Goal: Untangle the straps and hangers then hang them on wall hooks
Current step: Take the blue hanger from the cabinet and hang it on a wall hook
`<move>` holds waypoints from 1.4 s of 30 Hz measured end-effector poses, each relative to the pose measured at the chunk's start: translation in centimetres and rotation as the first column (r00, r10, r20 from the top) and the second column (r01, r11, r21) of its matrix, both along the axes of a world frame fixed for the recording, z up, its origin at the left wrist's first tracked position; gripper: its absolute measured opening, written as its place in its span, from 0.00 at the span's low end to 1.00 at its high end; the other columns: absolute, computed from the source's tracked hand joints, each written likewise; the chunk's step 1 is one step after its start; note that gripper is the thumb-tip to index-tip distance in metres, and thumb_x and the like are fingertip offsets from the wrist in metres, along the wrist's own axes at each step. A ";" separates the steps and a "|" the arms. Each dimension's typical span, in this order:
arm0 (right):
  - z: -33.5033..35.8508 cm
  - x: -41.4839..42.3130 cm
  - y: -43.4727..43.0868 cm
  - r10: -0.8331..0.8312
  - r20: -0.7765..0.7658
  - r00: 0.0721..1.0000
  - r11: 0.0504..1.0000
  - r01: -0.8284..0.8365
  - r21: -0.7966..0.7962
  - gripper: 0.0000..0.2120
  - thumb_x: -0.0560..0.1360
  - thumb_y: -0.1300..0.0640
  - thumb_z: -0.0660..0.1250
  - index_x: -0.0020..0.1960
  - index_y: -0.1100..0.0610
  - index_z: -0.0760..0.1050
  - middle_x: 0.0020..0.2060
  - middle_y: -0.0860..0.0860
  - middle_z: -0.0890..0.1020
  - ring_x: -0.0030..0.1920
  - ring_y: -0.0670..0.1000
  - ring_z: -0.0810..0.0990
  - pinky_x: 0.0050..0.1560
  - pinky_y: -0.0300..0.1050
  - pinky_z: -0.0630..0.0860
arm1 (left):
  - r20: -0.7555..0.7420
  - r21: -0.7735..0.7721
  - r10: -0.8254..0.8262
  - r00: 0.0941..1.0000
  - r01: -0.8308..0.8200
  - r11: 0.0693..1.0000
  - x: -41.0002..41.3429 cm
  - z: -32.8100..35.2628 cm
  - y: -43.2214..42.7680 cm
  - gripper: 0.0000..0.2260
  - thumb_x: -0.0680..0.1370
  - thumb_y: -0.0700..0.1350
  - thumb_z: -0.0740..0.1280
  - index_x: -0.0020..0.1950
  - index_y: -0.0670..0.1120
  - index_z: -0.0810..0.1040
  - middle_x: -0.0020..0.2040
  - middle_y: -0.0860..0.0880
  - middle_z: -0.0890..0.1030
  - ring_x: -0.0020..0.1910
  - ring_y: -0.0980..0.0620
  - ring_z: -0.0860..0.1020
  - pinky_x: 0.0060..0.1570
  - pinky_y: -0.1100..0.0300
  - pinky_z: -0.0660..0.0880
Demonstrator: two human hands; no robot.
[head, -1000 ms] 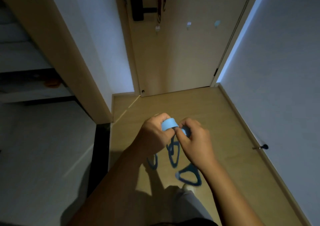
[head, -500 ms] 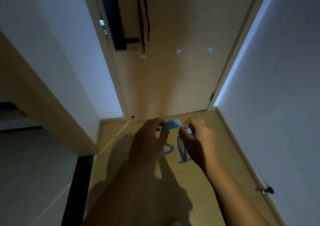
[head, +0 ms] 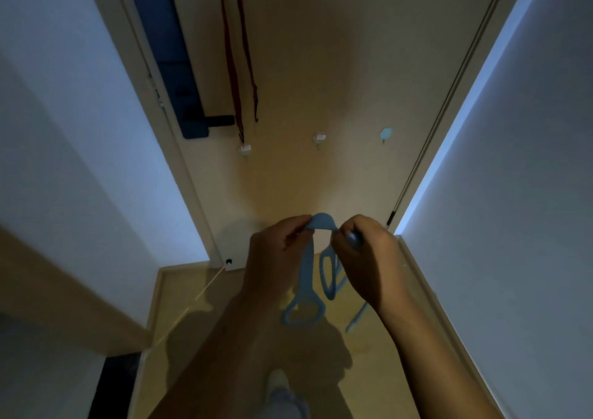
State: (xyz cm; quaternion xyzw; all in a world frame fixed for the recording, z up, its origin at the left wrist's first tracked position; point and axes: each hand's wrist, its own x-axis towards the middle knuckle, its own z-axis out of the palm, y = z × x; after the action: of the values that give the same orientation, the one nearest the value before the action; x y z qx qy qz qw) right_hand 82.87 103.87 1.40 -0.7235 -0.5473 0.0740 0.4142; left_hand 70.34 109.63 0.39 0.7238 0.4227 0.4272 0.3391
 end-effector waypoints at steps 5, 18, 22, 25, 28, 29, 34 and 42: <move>0.8 2.4 8.2 -0.001 -0.089 0.996 1.000 0.002 0.018 0.05 0.72 0.61 0.65 0.37 0.59 0.74 0.32 0.50 0.75 0.33 0.47 0.71 0.36 0.47 0.70 | 0.020 0.018 -0.056 0.998 0.056 0.998 1.8 0.3 8.5 0.12 0.77 0.40 0.65 0.60 0.43 0.79 0.49 0.54 0.79 0.49 0.67 0.74 0.45 0.79 0.70; 3.2 8.1 24.2 0.002 -0.170 0.985 0.992 0.020 0.126 0.10 0.72 0.63 0.66 0.34 0.55 0.70 0.29 0.47 0.73 0.31 0.45 0.70 0.34 0.40 0.66 | 0.065 0.055 -0.071 0.995 0.068 0.996 7.4 4.3 24.1 0.08 0.78 0.42 0.64 0.54 0.44 0.80 0.37 0.59 0.77 0.38 0.67 0.76 0.37 0.71 0.71; 3.9 11.0 28.2 0.035 -0.129 0.991 0.984 -0.012 0.176 0.07 0.71 0.63 0.67 0.35 0.58 0.73 0.28 0.48 0.74 0.29 0.45 0.71 0.31 0.35 0.65 | 0.093 0.046 -0.058 0.994 0.054 0.997 10.1 5.2 27.5 0.05 0.78 0.44 0.64 0.49 0.52 0.78 0.39 0.59 0.79 0.38 0.67 0.76 0.38 0.70 0.72; 4.6 13.6 31.5 0.084 -0.137 0.987 0.982 -0.058 0.180 0.07 0.71 0.60 0.68 0.35 0.57 0.73 0.27 0.46 0.72 0.27 0.45 0.69 0.28 0.33 0.62 | 0.132 0.053 -0.004 0.991 -0.003 0.999 12.6 6.4 29.9 0.06 0.78 0.44 0.64 0.45 0.56 0.76 0.39 0.59 0.79 0.38 0.68 0.76 0.37 0.72 0.71; 6.6 16.3 34.7 0.141 -0.119 0.983 0.967 -0.111 0.228 0.09 0.71 0.60 0.68 0.34 0.54 0.72 0.27 0.44 0.72 0.28 0.42 0.71 0.28 0.31 0.63 | 0.210 0.056 0.080 0.974 -0.094 0.994 15.5 8.1 32.1 0.09 0.77 0.43 0.64 0.42 0.58 0.75 0.37 0.57 0.78 0.35 0.66 0.75 0.35 0.70 0.70; 7.5 17.1 35.8 0.160 -0.109 0.981 0.959 -0.129 0.251 0.09 0.71 0.60 0.68 0.34 0.53 0.72 0.27 0.44 0.71 0.29 0.41 0.72 0.28 0.30 0.64 | 0.229 0.059 0.108 0.967 -0.125 0.990 16.5 8.7 32.9 0.09 0.77 0.43 0.64 0.42 0.57 0.75 0.36 0.57 0.78 0.35 0.66 0.75 0.35 0.70 0.70; 12.4 20.5 39.9 0.272 -0.053 0.961 0.915 -0.242 0.323 0.08 0.71 0.57 0.68 0.34 0.54 0.72 0.27 0.45 0.72 0.29 0.42 0.71 0.29 0.31 0.64 | 0.361 0.040 0.159 0.919 -0.186 0.982 20.4 12.5 36.9 0.08 0.78 0.43 0.64 0.41 0.55 0.76 0.39 0.52 0.80 0.40 0.54 0.79 0.42 0.58 0.75; 18.9 24.0 44.3 0.381 -0.040 0.924 0.791 -0.303 0.531 0.14 0.70 0.59 0.68 0.29 0.49 0.68 0.25 0.45 0.70 0.29 0.39 0.70 0.31 0.30 0.65 | 0.441 0.202 0.089 0.893 -0.195 0.960 23.9 19.5 40.5 0.08 0.76 0.44 0.63 0.36 0.53 0.74 0.29 0.56 0.76 0.31 0.59 0.73 0.35 0.63 0.71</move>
State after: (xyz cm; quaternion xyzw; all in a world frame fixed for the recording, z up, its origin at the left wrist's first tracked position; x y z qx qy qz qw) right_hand 106.91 148.20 20.26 -0.4674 -0.6374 0.0513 0.6105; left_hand 94.21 150.17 19.89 0.6150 0.3350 0.6473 0.3008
